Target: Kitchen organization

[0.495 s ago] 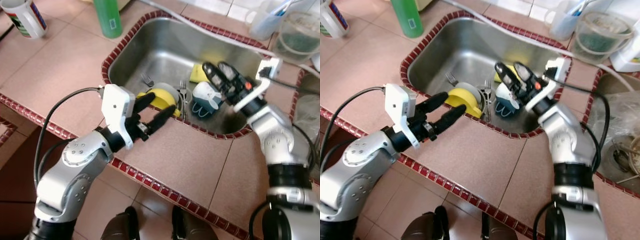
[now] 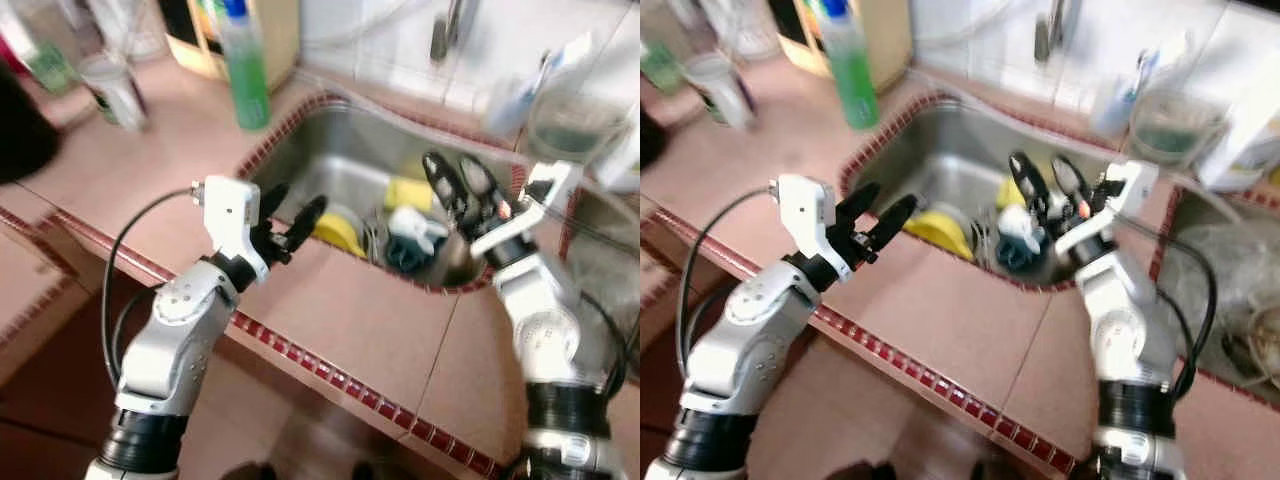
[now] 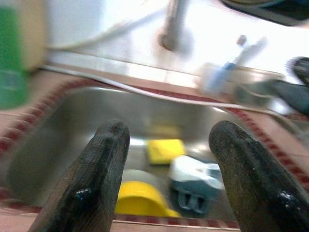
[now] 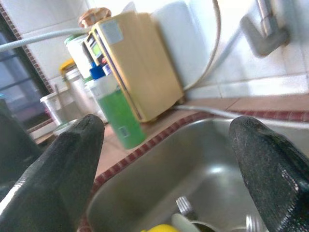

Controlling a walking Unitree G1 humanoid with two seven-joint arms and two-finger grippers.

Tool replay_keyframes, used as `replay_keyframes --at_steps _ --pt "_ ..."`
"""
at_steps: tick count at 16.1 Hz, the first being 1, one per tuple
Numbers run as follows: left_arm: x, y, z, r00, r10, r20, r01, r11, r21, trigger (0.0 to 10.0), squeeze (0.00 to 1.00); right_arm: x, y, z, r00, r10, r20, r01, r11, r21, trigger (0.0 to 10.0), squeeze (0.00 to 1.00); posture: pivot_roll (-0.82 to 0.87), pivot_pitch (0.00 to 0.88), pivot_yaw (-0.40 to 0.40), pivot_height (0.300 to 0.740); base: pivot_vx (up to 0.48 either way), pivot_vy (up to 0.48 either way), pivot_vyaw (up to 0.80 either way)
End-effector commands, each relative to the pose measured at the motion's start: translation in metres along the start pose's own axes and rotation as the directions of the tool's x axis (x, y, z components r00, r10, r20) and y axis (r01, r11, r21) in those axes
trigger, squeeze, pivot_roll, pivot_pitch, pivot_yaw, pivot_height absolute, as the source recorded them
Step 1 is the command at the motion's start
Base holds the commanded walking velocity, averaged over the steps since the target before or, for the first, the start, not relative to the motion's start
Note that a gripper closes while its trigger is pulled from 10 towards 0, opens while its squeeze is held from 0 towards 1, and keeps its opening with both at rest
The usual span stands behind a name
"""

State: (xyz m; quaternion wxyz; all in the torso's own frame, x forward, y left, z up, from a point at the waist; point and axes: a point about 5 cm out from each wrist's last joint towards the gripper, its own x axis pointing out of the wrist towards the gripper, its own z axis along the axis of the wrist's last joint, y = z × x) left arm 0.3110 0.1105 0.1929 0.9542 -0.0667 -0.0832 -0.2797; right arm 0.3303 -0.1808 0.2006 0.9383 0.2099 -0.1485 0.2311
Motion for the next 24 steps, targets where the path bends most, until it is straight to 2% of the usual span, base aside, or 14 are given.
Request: replay_keyframes --at_steps 1,3,5,8,9,10,11,12,14,16,17,18,21,24 --pt "0.0 0.008 -0.005 0.999 0.05 0.002 -0.05 0.998 0.024 10.0 0.0 -0.004 0.0 0.002 0.999 -0.039 0.019 0.04 0.998 -0.05 10.0 1.0 -0.11 0.008 0.017 0.74 0.0 0.0 0.0" --pt "0.0 0.017 -0.017 0.995 0.102 -0.017 -0.102 0.995 -0.006 10.0 0.0 -0.012 -0.004 -0.006 0.995 -0.096 0.015 0.097 0.992 -0.079 10.0 1.0 -0.12 0.0 0.021 0.74 0.0 0.0 0.0" --pt "-0.003 0.028 -0.032 0.982 0.179 -0.054 -0.175 0.982 0.066 10.0 0.0 -0.022 -0.007 -0.019 0.987 -0.161 0.004 0.161 0.98 -0.119 10.0 1.0 -0.13 0.0 0.026 0.74 0.0 0.0 0.0" --pt "-0.009 0.046 -0.056 0.944 0.316 -0.093 -0.309 0.947 0.085 10.0 0.0 -0.038 -0.011 -0.045 0.977 -0.206 -0.057 0.19 0.96 -0.208 10.0 1.0 -0.13 0.0 0.031 0.74 0.0 0.0 0.0" --pt "-0.013 0.048 -0.066 0.939 0.329 -0.103 -0.314 0.94 0.134 10.0 0.0 -0.043 -0.013 -0.054 0.97 -0.228 -0.078 0.204 0.949 -0.241 10.0 1.0 -0.13 0.0 0.031 0.74 0.0 0.0 0.0" --pt "-0.022 0.05 -0.086 0.925 0.347 -0.154 -0.322 0.932 0.166 10.0 0.0 -0.052 -0.014 -0.071 0.961 -0.246 -0.128 0.197 0.93 -0.312 10.0 0.24 -0.14 0.0 0.032 0.74 0.0 0.0 0.0" --pt "-0.028 0.051 -0.099 0.913 0.361 -0.191 -0.335 0.93 0.153 10.0 0.0 -0.059 -0.015 -0.081 0.952 -0.266 -0.152 0.202 0.918 -0.34 10.0 0.0 -0.14 0.0 0.031 0.74 0.0 0.0 0.0" --pt "-0.032 0.051 -0.106 0.909 0.36 -0.208 -0.333 0.93 0.154 10.0 0.0 -0.064 -0.016 -0.087 0.945 -0.288 -0.156 0.218 0.908 -0.358 10.0 0.0 -0.14 0.0 0.029 0.74 0.0 0.0 0.0" --pt "-0.038 0.048 -0.114 0.914 0.353 -0.201 -0.34 0.935 0.099 10.0 0.0 -0.075 -0.017 -0.094 0.933 -0.331 -0.143 0.242 0.868 -0.434 10.0 0.0 -0.15 0.0 0.027 0.74 0.0 0.0 0.0" --pt "-0.037 0.045 -0.113 0.928 0.333 -0.167 -0.33 0.943 0.046 10.0 0.0 -0.078 -0.015 -0.093 0.935 -0.34 -0.105 0.262 0.857 -0.443 10.0 0.0 -0.15 0.0 0.023 0.74 0.0 0.0 0.0" --pt "-0.035 0.04 -0.106 0.948 0.304 -0.097 -0.298 0.952 0.067 10.0 0.0 -0.079 -0.011 -0.089 0.943 -0.328 -0.057 0.27 0.853 -0.447 10.0 0.0 -0.15 0.0 0.02 0.74 0.0 0.0 0.0" --pt "-0.033 0.037 -0.102 0.954 0.292 -0.069 -0.288 0.956 0.062 10.0 0.0 -0.079 -0.01 -0.085 0.944 -0.328 -0.033 0.278 0.848 -0.452 10.0 0.0 -0.14 0.0 0.018 0.74 0.0 0.0 0.0" --pt "-0.026 0.027 -0.074 0.973 0.225 0.053 -0.229 0.969 0.091 10.0 0.0 -0.071 -0.005 -0.053 0.947 -0.304 0.099 0.314 0.83 -0.461 10.0 0.0 -0.14 0.0 0.012 0.74 0.0 0.0 0.0" --pt "-0.032 0.018 -0.065 0.982 0.167 0.092 -0.177 0.976 0.125 10.0 0.0 -0.069 0.005 -0.042 0.948 -0.284 0.141 0.317 0.831 -0.458 10.0 0.0 -0.14 0.0 0.01 0.74 0.0 0.0 0.0"
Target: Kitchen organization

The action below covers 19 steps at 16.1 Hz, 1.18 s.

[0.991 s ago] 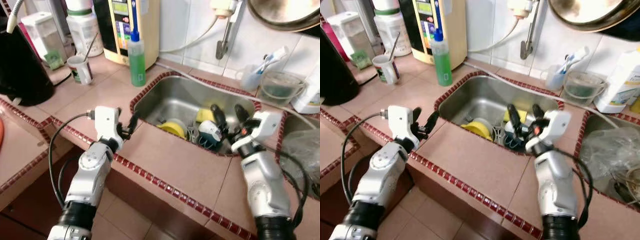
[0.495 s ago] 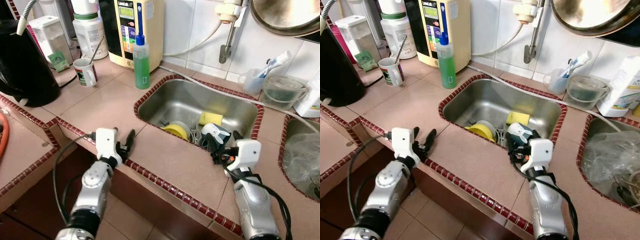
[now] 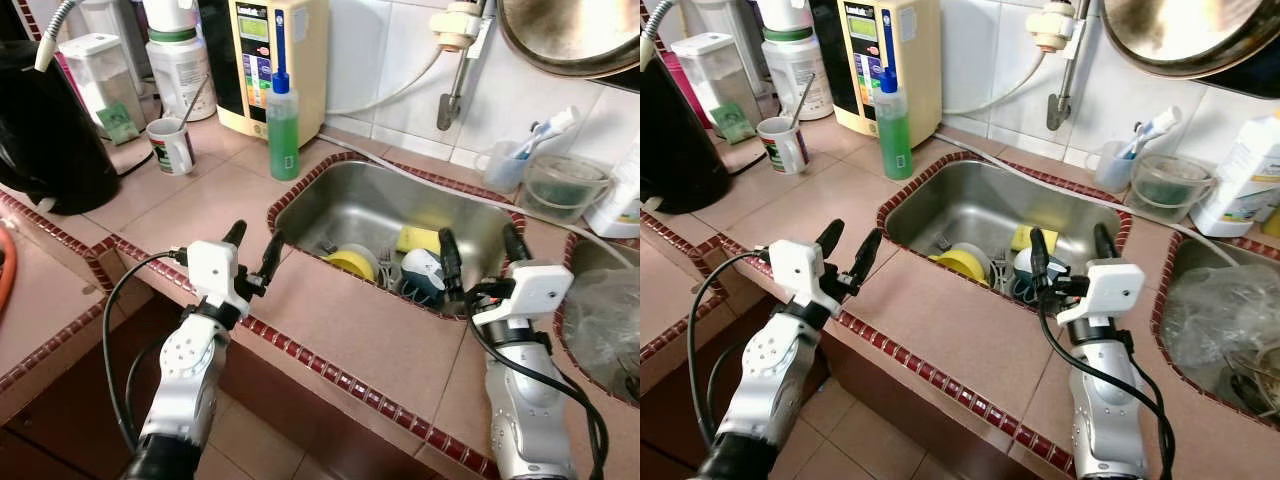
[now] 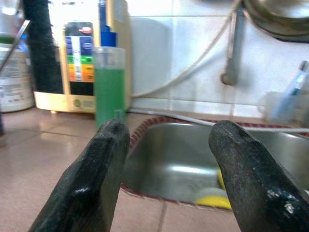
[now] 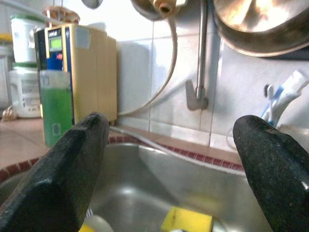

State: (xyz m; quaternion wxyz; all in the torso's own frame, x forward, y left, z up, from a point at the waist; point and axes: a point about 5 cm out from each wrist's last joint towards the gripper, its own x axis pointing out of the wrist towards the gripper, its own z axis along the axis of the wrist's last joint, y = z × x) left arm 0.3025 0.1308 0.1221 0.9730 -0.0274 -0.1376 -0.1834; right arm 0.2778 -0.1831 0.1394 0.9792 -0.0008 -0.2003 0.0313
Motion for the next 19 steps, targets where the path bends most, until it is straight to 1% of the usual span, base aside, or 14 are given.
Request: replay_keyframes --at_steps 1,2,3,5,7,8,10,12,19 --pt "-0.002 0.0 -0.001 1.0 -0.016 -0.019 0.016 1.0 -0.003 10.0 0.0 -0.001 0.001 0.001 1.0 -0.004 -0.006 0.004 1.0 0.005 10.0 0.0 -0.14 0.0 0.01 0.74 0.0 0.0 0.0" --pt "-0.007 0.001 -0.005 0.999 -0.008 -0.053 0.009 1.0 0.018 10.0 0.0 -0.002 0.004 0.003 1.0 -0.002 -0.012 0.002 1.0 0.005 10.0 0.0 -0.14 0.0 0.011 0.74 0.0 0.0 0.0" --pt "-0.007 0.001 -0.004 0.998 0.001 -0.061 0.0 1.0 0.022 10.0 0.0 -0.004 0.006 0.004 1.0 -0.001 -0.021 0.001 1.0 0.01 10.0 0.0 -0.14 0.0 0.012 0.74 0.0 0.0 0.0" --pt "-0.004 0.001 0.002 0.999 0.003 -0.051 -0.001 0.999 0.04 10.0 0.0 -0.005 0.008 0.003 0.999 -0.005 -0.039 0.006 1.0 0.011 10.0 0.0 -0.13 0.0 0.013 0.74 0.0 0.0 0.0" --pt "-0.003 0.0 0.002 0.998 -0.008 -0.056 0.011 0.998 0.06 10.0 0.0 -0.006 0.009 0.001 0.999 -0.002 -0.051 0.002 1.0 0.009 10.0 0.0 -0.13 0.0 0.011 0.74 0.0 0.0 0.0" --pt "-0.002 -0.001 0.003 0.998 -0.01 -0.058 0.013 0.999 0.044 10.0 0.0 -0.007 0.011 0.001 0.998 0.002 -0.057 -0.001 1.0 0.008 10.0 0.0 -0.13 0.0 0.009 0.74 0.0 0.0 0.0" --pt "-0.002 -0.002 0.005 0.998 -0.012 -0.057 0.015 0.998 0.053 10.0 0.0 -0.008 0.013 0.0 0.997 0.01 -0.071 -0.009 1.0 0.003 10.0 0.0 -0.13 0.0 0.007 0.74 0.0 0.0 0.0" --pt "-0.001 -0.002 0.007 0.998 -0.018 -0.053 0.022 0.998 0.065 10.0 0.0 -0.008 0.014 0.0 0.997 0.016 -0.077 -0.015 1.0 0.002 10.0 0.0 -0.13 0.0 0.005 0.74 0.0 0.251 0.0" --pt "0.0 -0.005 0.006 0.998 -0.028 -0.064 0.032 0.998 0.051 10.0 0.0 -0.009 0.015 0.0 0.996 0.025 -0.089 -0.026 1.0 -0.008 10.0 0.0 -0.13 0.0 0.003 0.74 0.0 0.265 0.0"
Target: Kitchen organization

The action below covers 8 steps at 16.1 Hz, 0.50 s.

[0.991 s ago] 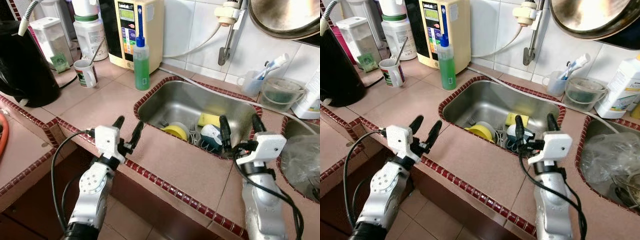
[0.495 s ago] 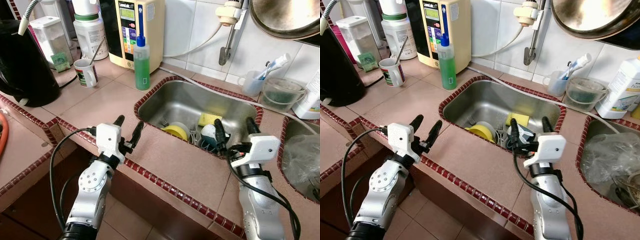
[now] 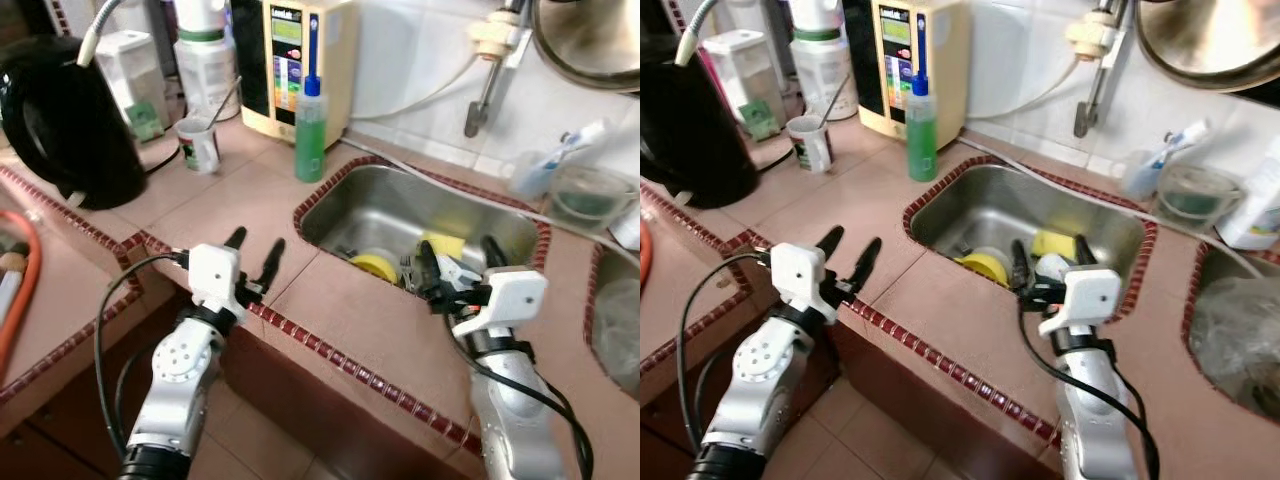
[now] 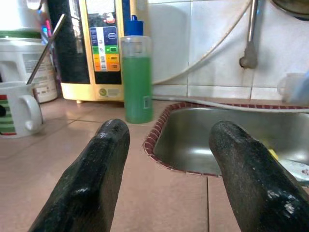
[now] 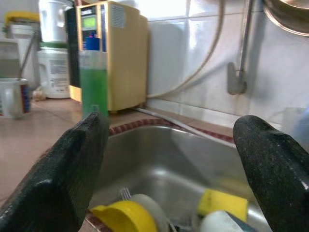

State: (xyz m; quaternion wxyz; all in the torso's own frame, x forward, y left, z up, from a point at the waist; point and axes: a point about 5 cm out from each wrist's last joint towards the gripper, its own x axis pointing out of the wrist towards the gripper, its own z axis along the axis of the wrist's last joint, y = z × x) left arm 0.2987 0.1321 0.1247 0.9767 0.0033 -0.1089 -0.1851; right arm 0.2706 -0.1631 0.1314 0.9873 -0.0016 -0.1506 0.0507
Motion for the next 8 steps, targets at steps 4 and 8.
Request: replay_keyframes --at_steps 4,8 --pt "0.0045 -0.0055 0.0037 1.0 -0.023 0.007 0.023 1.0 -0.005 10.0 0.0 -0.0011 -0.005 0.0035 1.0 -0.007 0.002 0.007 1.0 -0.022 10.0 0.0 -0.13 0.0 0.0 0.74 0.0 0.28 0.0" --pt "0.0042 -0.0055 0.0028 1.0 -0.024 -0.001 0.024 1.0 -0.014 10.0 0.0 -0.0008 -0.0039 0.0025 1.0 0.0 -0.003 0.0 1.0 -0.023 10.0 0.0 -0.13 0.0 -0.002 0.74 0.0 0.277 0.0"
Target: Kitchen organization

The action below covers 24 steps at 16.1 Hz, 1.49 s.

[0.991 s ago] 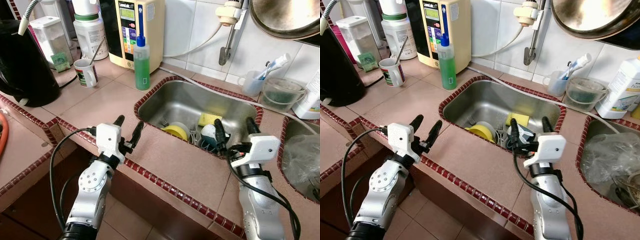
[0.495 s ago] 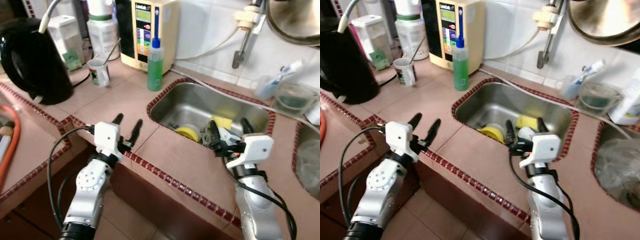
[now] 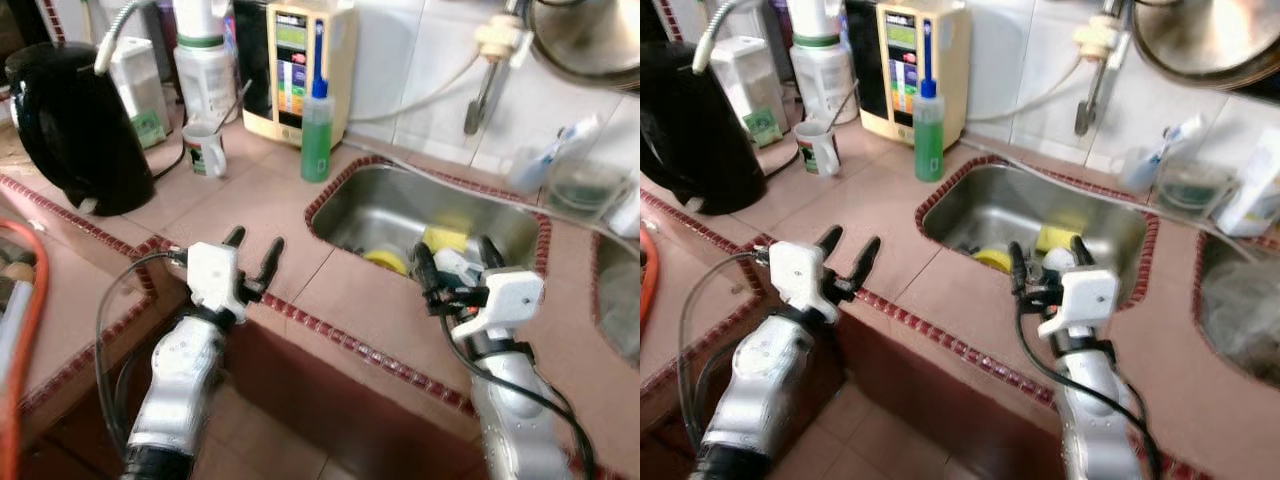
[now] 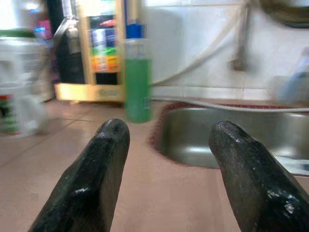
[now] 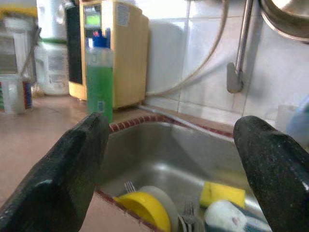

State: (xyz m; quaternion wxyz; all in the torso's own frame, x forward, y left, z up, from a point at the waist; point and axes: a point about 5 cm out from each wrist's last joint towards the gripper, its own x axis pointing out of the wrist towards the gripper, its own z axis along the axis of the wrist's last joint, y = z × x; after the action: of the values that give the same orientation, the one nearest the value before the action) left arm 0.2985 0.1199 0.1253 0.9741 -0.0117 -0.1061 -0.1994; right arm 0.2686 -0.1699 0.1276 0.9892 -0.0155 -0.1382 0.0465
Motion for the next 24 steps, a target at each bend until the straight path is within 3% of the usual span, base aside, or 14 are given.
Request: replay_keyframes --at_steps 1,7,16,24 --pt "0.0 0.005 0.003 1.0 0.0 -0.001 0.0 1.0 0.016 10.0 0.0 0.003 0.003 0.005 1.0 0.01 0.02 -0.01 1.0 0.004 10.0 0.0 -0.13 0.0 -0.005 0.74 0.0 0.281 0.0" --pt "-0.001 0.003 0.003 1.0 -0.006 -0.005 0.006 1.0 0.023 10.0 0.0 0.002 0.005 0.003 1.0 0.024 0.001 -0.024 1.0 0.011 10.0 0.0 -0.13 0.0 -0.008 0.74 0.0 0.189 0.0" --pt "-0.004 0.001 0.0 0.999 -0.024 -0.028 0.025 0.999 0.044 10.0 0.0 0.0 0.006 0.0 0.999 0.033 -0.021 -0.032 0.999 0.022 10.0 0.0 -0.13 0.0 -0.006 0.74 0.0 0.0 -0.78" --pt "-0.011 -0.001 -0.001 0.999 -0.042 -0.024 0.043 0.999 0.016 10.0 0.0 -0.006 0.007 -0.004 0.997 0.057 -0.048 -0.057 0.998 -0.003 10.0 0.0 -0.12 0.0 -0.007 0.74 0.0 0.0 -0.76"
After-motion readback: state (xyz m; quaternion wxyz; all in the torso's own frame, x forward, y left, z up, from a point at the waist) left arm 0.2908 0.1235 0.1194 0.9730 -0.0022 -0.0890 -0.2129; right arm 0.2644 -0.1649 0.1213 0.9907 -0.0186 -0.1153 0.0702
